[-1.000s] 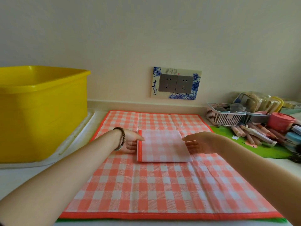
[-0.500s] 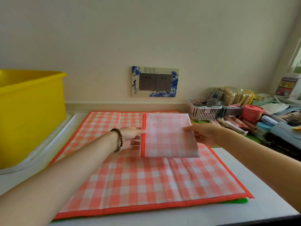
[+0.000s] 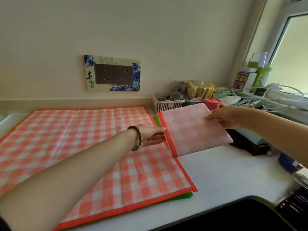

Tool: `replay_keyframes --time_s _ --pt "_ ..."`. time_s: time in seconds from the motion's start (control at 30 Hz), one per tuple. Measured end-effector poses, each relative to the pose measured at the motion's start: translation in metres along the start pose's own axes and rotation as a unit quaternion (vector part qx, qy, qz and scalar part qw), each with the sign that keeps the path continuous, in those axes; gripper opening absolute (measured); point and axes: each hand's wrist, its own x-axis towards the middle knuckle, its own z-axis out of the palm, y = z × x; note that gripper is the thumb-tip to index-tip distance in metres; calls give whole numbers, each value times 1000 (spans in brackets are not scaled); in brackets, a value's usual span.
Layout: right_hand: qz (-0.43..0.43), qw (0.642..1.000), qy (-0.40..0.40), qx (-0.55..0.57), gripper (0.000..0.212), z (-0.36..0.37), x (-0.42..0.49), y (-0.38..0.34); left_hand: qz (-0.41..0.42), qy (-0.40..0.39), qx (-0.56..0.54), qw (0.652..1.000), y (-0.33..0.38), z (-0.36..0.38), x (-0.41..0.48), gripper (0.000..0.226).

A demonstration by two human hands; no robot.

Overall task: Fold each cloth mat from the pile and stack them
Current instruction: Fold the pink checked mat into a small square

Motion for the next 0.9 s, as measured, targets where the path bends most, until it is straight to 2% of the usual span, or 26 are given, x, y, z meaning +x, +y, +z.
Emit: replay_keyframes --time_s 0.2,0.27,0.33,0.47,0.9 --pt "57 997 32 -49 43 -21 33 47 -39 -9 54 998 -16 37 31 7" --pt "54 996 36 -60 40 -19 39 55 -56 -8 64 996 -20 40 39 5" --pt "49 996 45 -66 38 -16 46 62 -72 -5 79 994 -22 39 45 14" --pt "40 994 51 -88 39 -14 54 68 -93 -18 96 991 -20 35 47 3" --pt "17 981 72 -181 44 -10 59 74 -96 13 151 984 -17 29 53 22"
